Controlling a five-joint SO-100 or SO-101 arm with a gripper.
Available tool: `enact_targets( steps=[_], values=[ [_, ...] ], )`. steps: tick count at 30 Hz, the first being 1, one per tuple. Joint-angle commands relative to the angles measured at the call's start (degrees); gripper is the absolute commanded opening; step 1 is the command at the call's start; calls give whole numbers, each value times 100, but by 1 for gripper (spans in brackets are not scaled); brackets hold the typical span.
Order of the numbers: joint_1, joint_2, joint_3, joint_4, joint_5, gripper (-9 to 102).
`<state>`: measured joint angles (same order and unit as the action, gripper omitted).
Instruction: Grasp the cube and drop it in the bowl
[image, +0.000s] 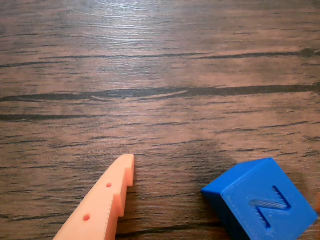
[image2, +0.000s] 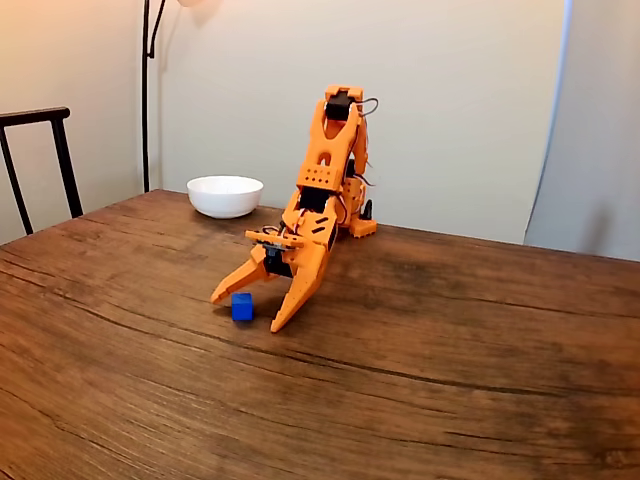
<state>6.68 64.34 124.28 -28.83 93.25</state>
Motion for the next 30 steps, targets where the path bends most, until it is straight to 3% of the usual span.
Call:
enact_targets(
  steps=[1,5,10,30],
  values=[
    [-26,-9,176,-149,-193,42],
    [26,-18,519,-563,-615,34],
    [35,-26,888,-1028,-1002,33],
    [123,-325,712,-1055,-1371,29]
  ],
)
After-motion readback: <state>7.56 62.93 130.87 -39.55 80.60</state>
